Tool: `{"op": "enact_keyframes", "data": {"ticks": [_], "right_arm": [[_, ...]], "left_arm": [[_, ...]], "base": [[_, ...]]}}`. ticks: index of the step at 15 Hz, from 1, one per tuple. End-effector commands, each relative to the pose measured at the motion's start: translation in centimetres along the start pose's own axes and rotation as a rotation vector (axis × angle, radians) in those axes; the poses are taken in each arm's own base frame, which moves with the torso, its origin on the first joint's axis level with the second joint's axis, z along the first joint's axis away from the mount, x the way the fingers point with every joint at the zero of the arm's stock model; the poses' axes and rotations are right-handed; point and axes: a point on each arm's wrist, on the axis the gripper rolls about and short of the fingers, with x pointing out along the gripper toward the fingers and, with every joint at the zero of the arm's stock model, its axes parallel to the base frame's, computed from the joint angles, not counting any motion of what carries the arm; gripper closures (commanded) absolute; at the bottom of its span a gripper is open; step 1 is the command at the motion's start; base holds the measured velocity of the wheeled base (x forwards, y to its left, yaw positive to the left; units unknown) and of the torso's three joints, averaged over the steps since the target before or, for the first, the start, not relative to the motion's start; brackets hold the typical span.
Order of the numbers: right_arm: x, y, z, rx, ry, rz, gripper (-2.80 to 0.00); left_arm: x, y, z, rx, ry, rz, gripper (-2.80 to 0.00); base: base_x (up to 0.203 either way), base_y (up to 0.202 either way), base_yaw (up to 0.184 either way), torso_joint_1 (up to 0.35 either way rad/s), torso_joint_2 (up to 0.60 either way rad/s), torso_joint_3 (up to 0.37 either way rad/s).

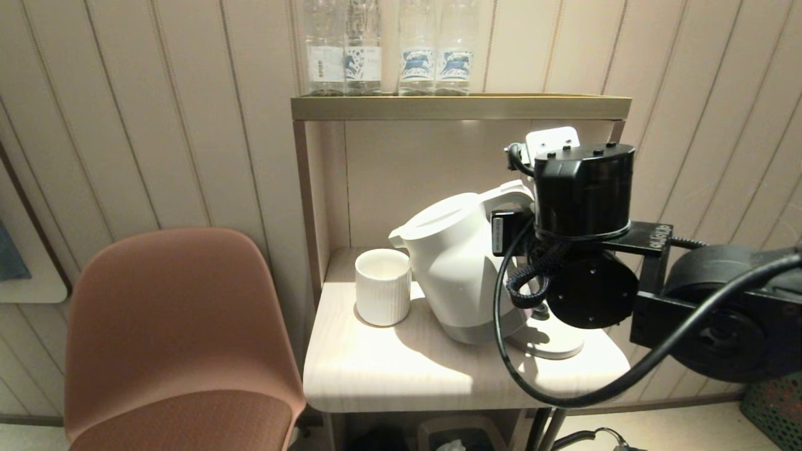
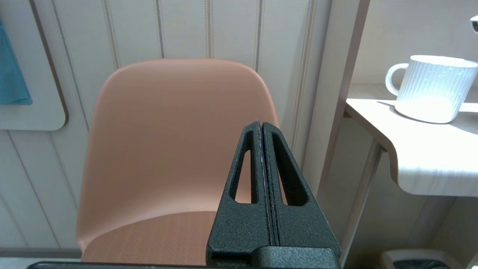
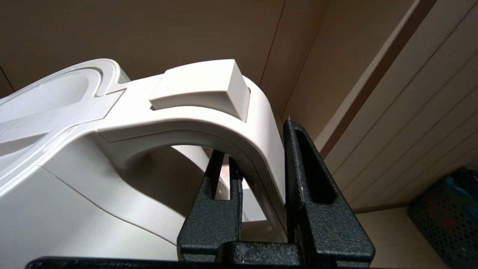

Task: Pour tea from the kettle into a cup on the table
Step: Pour water into the cup

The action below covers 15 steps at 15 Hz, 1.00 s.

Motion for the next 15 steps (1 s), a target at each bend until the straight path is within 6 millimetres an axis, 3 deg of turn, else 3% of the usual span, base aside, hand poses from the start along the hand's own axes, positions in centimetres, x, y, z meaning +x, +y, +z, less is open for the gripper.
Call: {"op": "enact_keyframes", "data": {"ticks": [1,15], "right_arm": [[0.0,0.0,0.3,0.001,-0.008,-0.004,0.00],[0.4,0.5,1.8,-0.076,-0.037,-0.006,0.00]], "left_arm": [[0.0,0.0,0.0,0.000,-0.002,0.000,0.00],[0.0,0.0,0.0,0.000,-0.001,0.000,0.00]], "base": [[0.000,0.000,0.000,0.000,0.00,0.000],[0.000,0.000,0.000,0.000,0.00,0.000]]}}
